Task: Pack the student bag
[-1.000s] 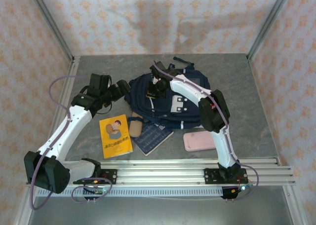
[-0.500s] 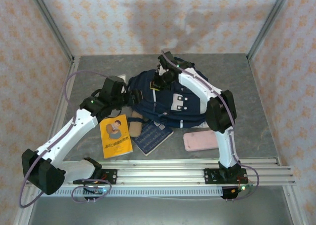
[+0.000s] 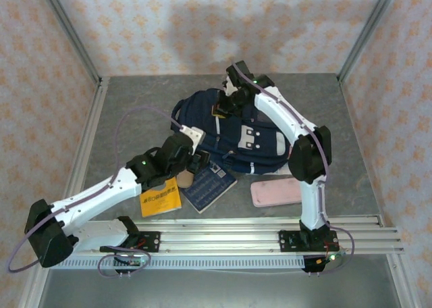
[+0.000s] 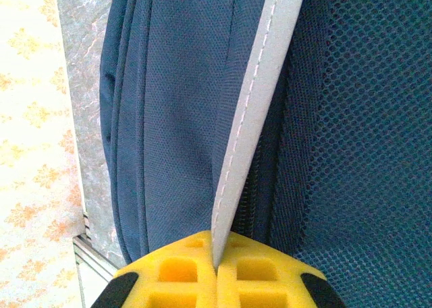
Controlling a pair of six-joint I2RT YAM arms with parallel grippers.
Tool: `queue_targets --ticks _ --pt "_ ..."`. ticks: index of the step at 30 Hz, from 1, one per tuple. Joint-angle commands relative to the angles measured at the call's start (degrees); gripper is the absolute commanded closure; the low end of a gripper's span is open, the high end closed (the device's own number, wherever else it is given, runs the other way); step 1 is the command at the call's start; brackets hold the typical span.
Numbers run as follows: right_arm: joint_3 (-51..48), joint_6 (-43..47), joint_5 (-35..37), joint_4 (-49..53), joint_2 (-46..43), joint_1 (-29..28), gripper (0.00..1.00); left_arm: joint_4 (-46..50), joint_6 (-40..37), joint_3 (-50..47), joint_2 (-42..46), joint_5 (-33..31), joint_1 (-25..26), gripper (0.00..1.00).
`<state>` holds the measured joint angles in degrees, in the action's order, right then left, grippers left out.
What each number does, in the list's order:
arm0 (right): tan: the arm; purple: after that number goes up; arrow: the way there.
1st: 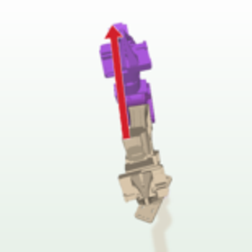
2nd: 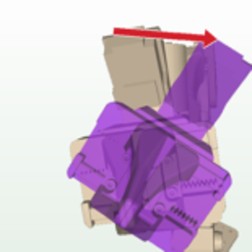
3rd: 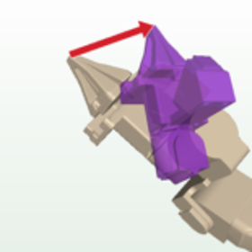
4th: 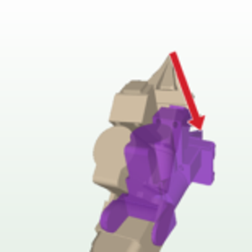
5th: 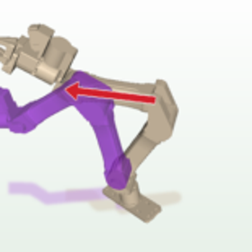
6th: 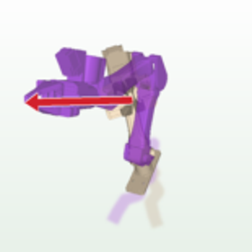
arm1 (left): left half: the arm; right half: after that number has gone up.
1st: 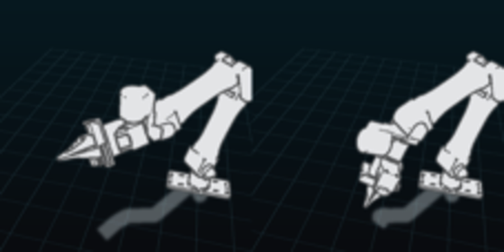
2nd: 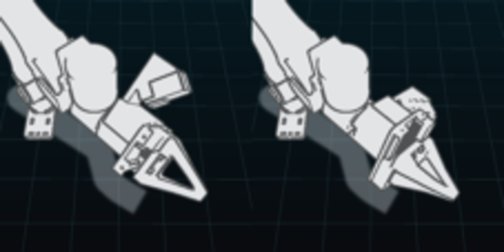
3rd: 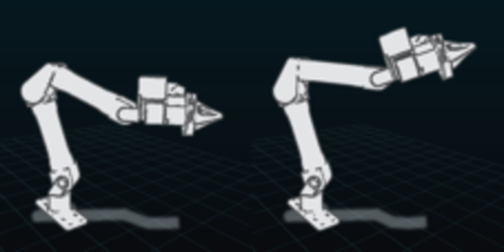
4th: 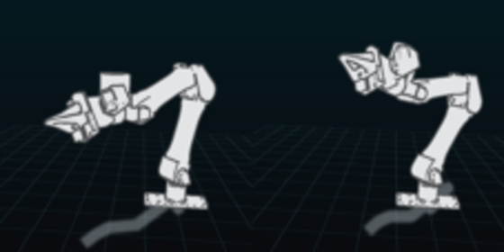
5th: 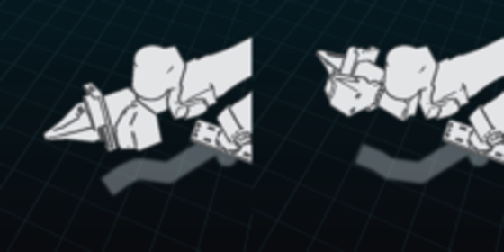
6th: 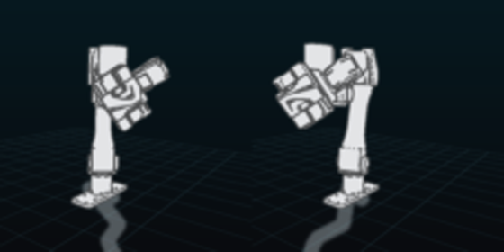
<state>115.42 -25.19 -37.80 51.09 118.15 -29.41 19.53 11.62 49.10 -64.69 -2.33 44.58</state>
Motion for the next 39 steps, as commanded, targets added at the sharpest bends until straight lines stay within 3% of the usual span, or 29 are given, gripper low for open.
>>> queue_targets --ticks 1,9,19,27,39 --pt "2.1 1.4 -2.7 -0.4 -6.2 0.4 1.00 -7.0 -0.5 -5.3 0.3 -6.3 1.5 0.53" --pt "1.1 1.0 -4.0 -0.9 -7.3 0.8 1.00 -20.7 -0.7 -17.2 1.8 -8.4 3.4 0.60" --pt "-0.8 0.7 -5.0 -2.4 -8.0 0.8 1.00 -45.1 -5.5 -32.9 2.6 -5.8 5.8 0.50" --pt "-2.0 -0.7 -6.0 -4.5 -7.9 0.8 1.00 -51.2 -6.4 -32.3 -4.6 -3.6 5.7 0.41" --pt "-3.7 -1.1 -6.2 -5.1 -8.4 0.8 1.00 -51.8 -6.3 -26.6 -14.0 -2.5 5.7 0.40"
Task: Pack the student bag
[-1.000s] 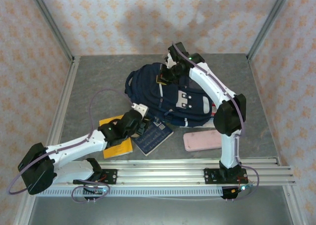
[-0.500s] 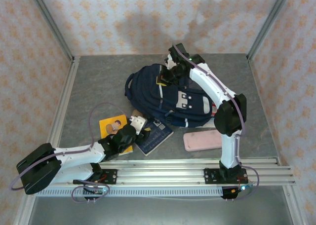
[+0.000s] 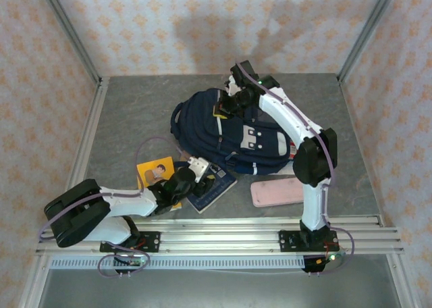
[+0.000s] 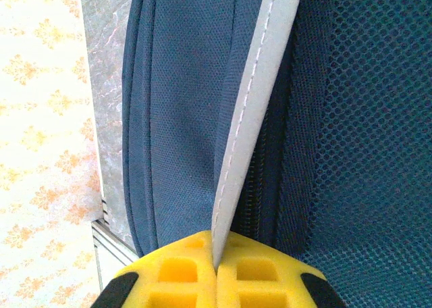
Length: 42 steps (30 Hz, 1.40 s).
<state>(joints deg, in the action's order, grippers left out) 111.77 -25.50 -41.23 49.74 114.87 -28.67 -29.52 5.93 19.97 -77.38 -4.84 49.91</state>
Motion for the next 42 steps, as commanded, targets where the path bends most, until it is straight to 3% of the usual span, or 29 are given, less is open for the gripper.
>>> queue_targets --ticks 1,5,12,23,38,40,42 --pt "-0.3 -1.0 -2.9 -4.0 -5.2 0.0 1.00 -2.7 -0.7 2.8 -1.8 -0.7 0.4 0.40" --pt "-0.9 -1.1 -3.3 -4.9 -5.4 0.0 1.00 -2.5 -1.1 4.8 -4.9 -2.7 0.3 0.43" --pt "-1.1 -1.2 -3.4 -5.0 -5.5 0.0 1.00 -2.5 -0.8 7.3 -9.5 -5.4 -0.2 0.65" --pt "-2.0 1.1 -1.3 -3.2 -5.3 0.0 1.00 -1.9 0.4 4.9 -6.0 -6.5 -1.6 0.99" --pt "-3.8 6.3 2.9 0.7 -5.7 0.0 1.00 4.4 7.0 0.6 2.6 -14.2 -4.8 1.00" --pt "-4.2 6.5 3.2 0.7 -5.8 0.0 1.00 5.7 8.0 0.8 3.3 -12.6 -5.6 1.00" --pt "-4.4 6.6 3.2 0.6 -5.9 0.0 1.00 5.0 7.1 1.0 3.3 -6.6 -5.7 1.00"
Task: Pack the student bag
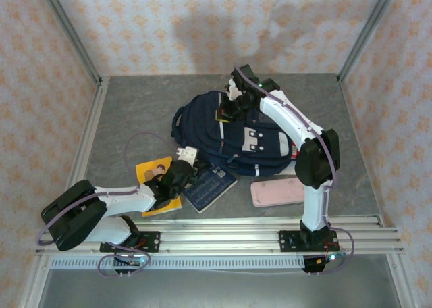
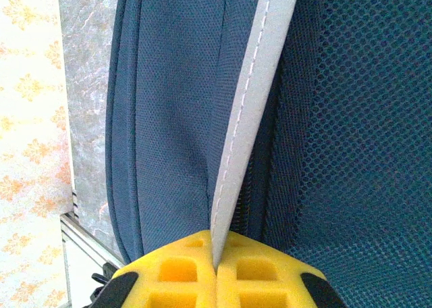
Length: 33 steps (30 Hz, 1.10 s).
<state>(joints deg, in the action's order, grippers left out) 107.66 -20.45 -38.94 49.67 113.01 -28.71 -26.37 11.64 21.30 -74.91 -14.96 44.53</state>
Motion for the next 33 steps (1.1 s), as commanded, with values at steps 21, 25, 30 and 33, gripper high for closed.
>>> queue_targets --ticks 21,25,30,33 --pt "-4.2 -1.3 -1.6 -4.0 -7.3 0.1 1.00 -8.2 -4.7 0.1 -7.0 15.2 3.7 0.40" --pt "-4.5 -1.5 -2.0 -4.2 -7.6 0.1 1.00 -8.8 -5.7 2.2 -9.9 15.4 3.7 0.38" --pt "-4.7 -1.9 -2.1 -4.3 -7.5 0.1 1.00 -9.0 -6.0 4.0 -12.0 14.4 3.7 0.36" --pt "-5.0 -2.5 -2.5 -4.9 -7.7 0.0 1.00 -8.8 -5.7 5.2 -13.4 11.4 3.6 0.37"
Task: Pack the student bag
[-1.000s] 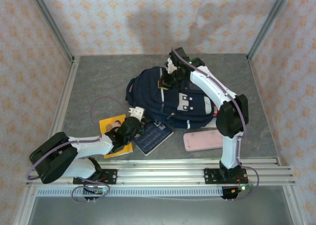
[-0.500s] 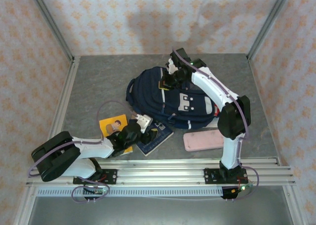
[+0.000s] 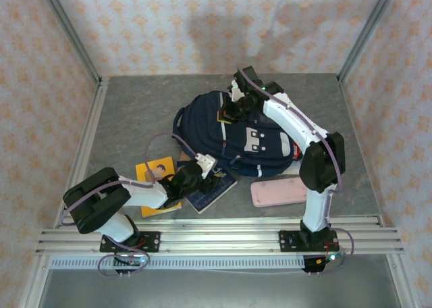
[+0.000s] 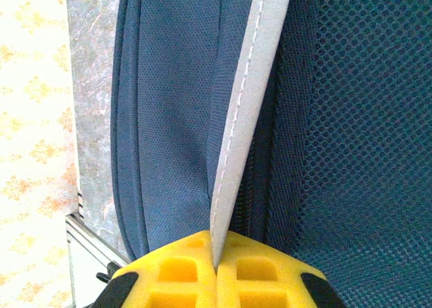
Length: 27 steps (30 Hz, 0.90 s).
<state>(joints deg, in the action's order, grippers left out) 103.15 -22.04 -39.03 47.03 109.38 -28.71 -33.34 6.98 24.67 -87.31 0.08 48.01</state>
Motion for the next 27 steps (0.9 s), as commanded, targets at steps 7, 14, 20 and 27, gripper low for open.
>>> queue_targets --ticks 7,14,20,27 --pt "-1.9 -1.5 -2.4 -2.9 -4.4 0.0 1.00 -1.9 -0.6 4.5 -3.8 -8.4 0.0 0.40" --pt "-2.3 -0.8 -1.1 -2.1 -4.3 0.0 1.00 -1.3 0.4 4.4 -3.1 -9.8 -0.4 0.79" --pt "-1.8 0.8 1.1 -0.2 -3.7 0.0 1.00 0.7 1.3 2.6 -0.7 -9.6 -0.4 0.94" --pt "-1.4 2.4 2.8 1.2 -3.2 0.0 1.00 3.5 2.8 0.4 2.3 -12.0 -1.3 1.00"
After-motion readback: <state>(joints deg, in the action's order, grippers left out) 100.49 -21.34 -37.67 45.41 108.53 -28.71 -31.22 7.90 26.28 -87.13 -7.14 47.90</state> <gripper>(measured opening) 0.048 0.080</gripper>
